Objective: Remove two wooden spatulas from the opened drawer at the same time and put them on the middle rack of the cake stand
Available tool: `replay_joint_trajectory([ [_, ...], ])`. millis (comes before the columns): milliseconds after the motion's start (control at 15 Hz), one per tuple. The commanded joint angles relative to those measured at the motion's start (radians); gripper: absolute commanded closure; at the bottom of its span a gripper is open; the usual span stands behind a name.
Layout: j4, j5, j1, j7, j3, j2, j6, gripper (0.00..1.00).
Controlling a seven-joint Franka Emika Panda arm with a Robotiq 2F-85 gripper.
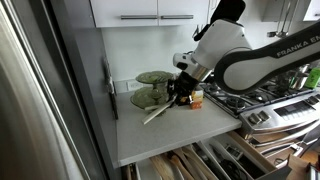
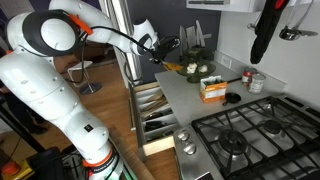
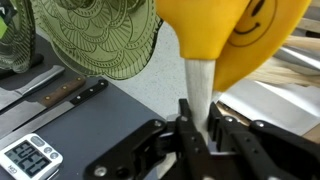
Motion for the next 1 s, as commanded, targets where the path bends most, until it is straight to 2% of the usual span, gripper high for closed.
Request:
replay_joint_trajectory([
  [0,0.001,-0.004,0.006,0.005,-0.005,0.000,0.000,0.80],
  [67,0.001,-0.004,0.006,0.005,-0.005,0.000,0.000,0.95],
  [267,0.013,-0.074,-0.030,0.090,-0.001,0.048,0.103,0.95],
  [467,0.047,-0.181,-0.065,0.211,0.003,0.098,0.153,0.95],
  [933,0.184,-0.360,-0.079,0.489,0.001,0.229,0.118,0.95],
])
